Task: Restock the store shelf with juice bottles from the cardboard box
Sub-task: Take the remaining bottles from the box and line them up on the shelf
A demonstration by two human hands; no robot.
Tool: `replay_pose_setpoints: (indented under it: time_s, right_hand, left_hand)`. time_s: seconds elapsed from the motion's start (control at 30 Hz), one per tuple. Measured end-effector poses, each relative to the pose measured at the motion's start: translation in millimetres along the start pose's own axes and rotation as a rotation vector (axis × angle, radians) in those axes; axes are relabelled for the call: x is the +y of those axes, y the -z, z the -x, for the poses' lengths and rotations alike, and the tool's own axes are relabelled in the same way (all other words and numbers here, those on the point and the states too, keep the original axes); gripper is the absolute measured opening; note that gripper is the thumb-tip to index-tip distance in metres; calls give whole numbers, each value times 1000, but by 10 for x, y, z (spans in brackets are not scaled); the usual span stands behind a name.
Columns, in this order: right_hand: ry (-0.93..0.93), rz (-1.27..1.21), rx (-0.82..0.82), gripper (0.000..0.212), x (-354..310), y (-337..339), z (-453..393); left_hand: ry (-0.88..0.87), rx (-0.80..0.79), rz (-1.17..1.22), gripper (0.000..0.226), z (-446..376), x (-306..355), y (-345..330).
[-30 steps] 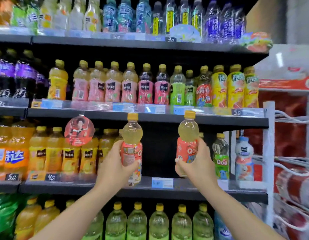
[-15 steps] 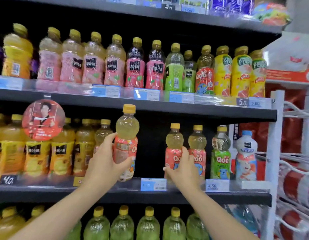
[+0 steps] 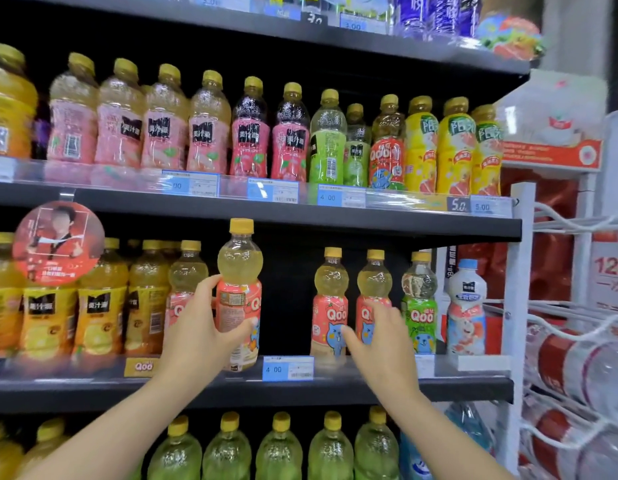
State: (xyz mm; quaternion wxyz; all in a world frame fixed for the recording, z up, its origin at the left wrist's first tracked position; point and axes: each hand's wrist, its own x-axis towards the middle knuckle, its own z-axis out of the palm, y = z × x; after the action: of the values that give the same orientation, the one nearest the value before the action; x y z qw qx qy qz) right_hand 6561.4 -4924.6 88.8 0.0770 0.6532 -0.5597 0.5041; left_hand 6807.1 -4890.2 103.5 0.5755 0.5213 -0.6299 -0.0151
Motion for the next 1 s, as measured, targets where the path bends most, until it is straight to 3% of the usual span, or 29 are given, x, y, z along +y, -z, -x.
replay_pose_setpoints:
  time_s: [0.07,0.37,0.63,0.83,1.0]
  right_hand:
    - [3,48,26,64,128,124,-44]
    - [-36,-1,-142,74,224,44,-15]
    - [-29,22,-137,76,238,-94,86]
    - [-23,-6,-132,73,285,-121,120]
    - [5,-43,-55,62,232,-114,178]
  left_hand:
    - [-7,3,-1,77,4,21,-35]
    - [3,52,-7,72,-206,-37,-222]
    - [172,-9,-122,76,-277,-421,-406]
    - [267,27,-379,55,-305,-337,-464]
    - [206,33,-319,59,-254,-326,-438]
